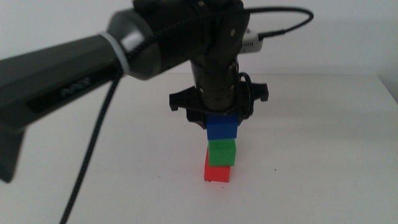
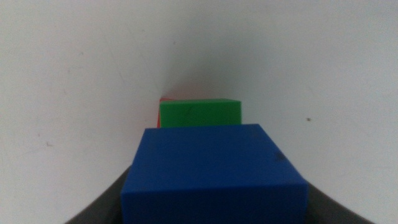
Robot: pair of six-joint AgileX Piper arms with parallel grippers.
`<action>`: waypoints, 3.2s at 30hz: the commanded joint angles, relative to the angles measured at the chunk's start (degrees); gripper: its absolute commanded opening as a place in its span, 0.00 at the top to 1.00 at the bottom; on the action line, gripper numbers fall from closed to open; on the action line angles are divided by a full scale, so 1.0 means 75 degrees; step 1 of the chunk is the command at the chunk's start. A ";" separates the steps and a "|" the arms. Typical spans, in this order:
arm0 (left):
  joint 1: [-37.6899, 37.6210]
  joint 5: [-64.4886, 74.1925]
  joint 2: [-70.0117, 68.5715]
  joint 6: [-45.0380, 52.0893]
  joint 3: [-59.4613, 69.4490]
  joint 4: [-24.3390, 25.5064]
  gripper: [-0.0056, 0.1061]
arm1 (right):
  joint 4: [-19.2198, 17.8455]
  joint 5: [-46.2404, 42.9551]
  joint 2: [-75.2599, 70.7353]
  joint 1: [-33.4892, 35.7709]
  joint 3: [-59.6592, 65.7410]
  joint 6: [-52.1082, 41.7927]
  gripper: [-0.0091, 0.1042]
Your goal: Stack red cubes first, then green, then blue cubes in a specific spot.
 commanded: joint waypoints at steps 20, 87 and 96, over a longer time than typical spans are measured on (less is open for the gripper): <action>-0.0005 -0.0078 0.0720 0.0053 -0.0079 0.0048 0.97 | -0.0021 -0.0057 -0.0034 0.0014 0.0036 -0.0005 0.14; 0.6547 -0.1857 -0.9426 0.8342 0.3839 -0.3172 0.11 | -0.0021 -0.0057 -0.0033 0.0014 0.0036 -0.0005 0.14; 0.5445 -0.2308 -0.9621 0.7787 0.3914 -0.2825 0.11 | -0.0021 -0.0057 -0.0033 0.0014 0.0036 -0.0005 0.14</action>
